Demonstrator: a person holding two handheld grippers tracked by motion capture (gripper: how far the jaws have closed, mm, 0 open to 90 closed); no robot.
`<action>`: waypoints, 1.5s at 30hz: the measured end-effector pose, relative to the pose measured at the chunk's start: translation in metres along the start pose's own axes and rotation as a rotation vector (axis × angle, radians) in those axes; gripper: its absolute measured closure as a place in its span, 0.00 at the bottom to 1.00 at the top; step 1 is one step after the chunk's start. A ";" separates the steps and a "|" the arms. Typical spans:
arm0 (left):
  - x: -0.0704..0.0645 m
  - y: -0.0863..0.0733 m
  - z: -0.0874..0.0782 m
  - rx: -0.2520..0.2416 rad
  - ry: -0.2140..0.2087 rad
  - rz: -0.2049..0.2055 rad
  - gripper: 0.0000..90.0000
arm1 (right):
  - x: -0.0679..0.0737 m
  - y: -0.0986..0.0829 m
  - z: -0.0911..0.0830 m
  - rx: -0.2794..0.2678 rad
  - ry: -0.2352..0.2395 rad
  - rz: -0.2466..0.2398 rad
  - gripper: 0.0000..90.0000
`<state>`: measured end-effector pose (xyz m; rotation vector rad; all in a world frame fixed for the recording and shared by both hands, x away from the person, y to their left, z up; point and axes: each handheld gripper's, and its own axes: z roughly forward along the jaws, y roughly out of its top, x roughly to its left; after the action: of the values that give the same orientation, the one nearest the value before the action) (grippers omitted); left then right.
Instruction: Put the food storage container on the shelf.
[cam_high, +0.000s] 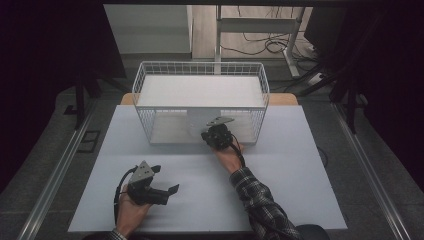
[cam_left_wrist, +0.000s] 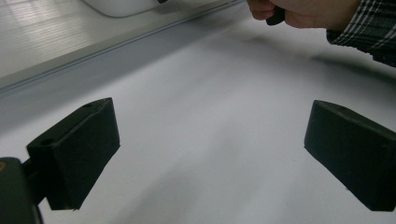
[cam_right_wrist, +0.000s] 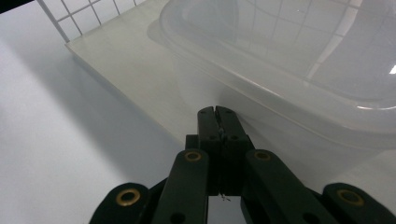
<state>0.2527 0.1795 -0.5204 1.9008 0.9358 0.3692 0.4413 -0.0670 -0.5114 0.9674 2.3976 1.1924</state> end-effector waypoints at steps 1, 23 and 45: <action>0.000 0.000 0.000 0.000 0.001 0.001 0.03 | 0.000 -0.001 -0.001 0.003 -0.001 -0.004 0.99; 0.001 0.000 0.000 -0.001 0.001 -0.005 0.03 | 0.007 -0.006 -0.044 -0.003 0.045 -0.006 0.42; 0.003 -0.001 0.000 0.001 -0.011 -0.014 0.02 | 0.016 -0.023 -0.091 0.002 0.091 -0.037 0.13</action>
<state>0.2544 0.1824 -0.5212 1.8947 0.9413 0.3493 0.3718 -0.1205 -0.4733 0.8840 2.4758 1.2463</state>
